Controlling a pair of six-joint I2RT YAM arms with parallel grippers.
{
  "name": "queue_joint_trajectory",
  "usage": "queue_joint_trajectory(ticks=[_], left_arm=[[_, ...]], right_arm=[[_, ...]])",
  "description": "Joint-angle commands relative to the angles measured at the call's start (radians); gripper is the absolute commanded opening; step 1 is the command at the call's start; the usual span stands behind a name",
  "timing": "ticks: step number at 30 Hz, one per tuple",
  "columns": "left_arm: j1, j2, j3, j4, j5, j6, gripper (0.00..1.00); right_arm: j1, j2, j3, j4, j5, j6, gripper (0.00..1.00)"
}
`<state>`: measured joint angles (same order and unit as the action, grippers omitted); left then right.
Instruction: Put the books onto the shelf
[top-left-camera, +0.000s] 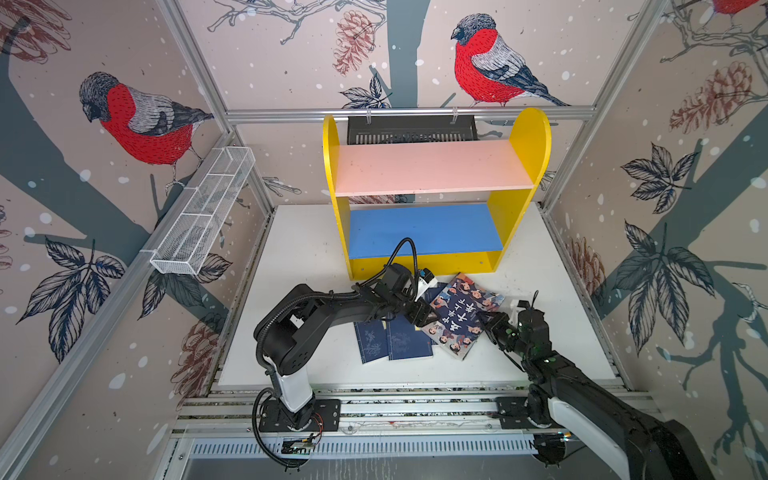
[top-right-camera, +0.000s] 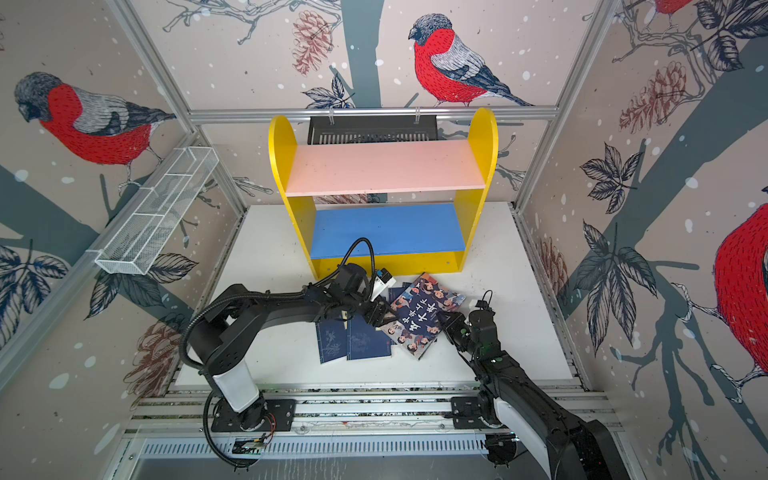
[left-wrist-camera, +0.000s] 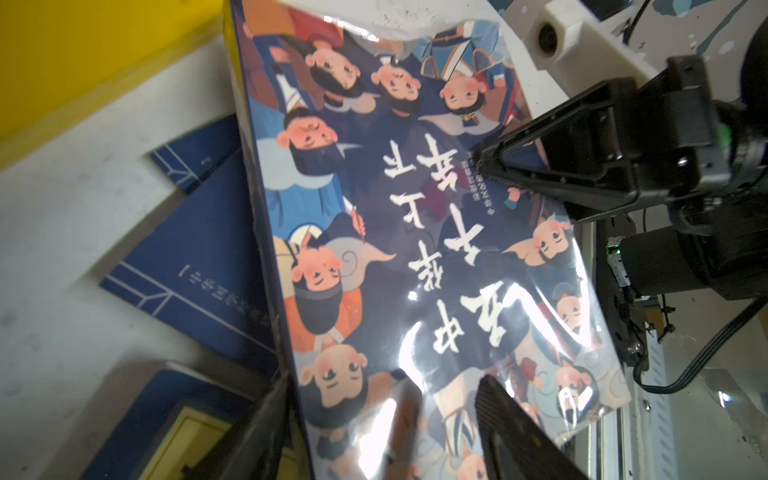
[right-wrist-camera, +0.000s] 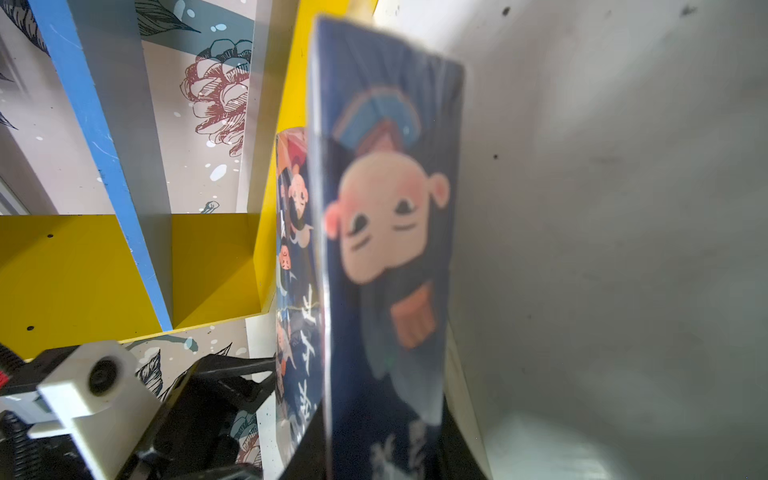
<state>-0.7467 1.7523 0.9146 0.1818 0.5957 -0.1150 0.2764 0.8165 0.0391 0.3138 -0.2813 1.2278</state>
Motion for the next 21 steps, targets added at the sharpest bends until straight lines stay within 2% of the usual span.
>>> queue_joint_trajectory(ticks=[1,10,16,19,21], left_arm=[[-0.005,-0.056,0.05,-0.123,-0.016,0.047,0.72],[-0.005,-0.285,0.208,-0.491,-0.144,0.083,0.73],[0.0,-0.438,0.27,-0.585,-0.182,0.086,0.79],[0.002,-0.494,0.316,-0.656,-0.267,0.183,0.8],[0.004,-0.54,0.316,-0.656,-0.345,0.192,0.83]], right_arm=[[-0.001,-0.019,0.019,-0.119,0.002,-0.022,0.11],[0.0,-0.098,0.124,-0.222,-0.041,-0.059,0.05],[0.006,-0.12,0.211,-0.278,-0.079,-0.086,0.04],[0.018,-0.132,0.263,-0.299,-0.097,-0.1,0.04],[0.026,-0.137,0.304,-0.327,-0.105,-0.113,0.03]])
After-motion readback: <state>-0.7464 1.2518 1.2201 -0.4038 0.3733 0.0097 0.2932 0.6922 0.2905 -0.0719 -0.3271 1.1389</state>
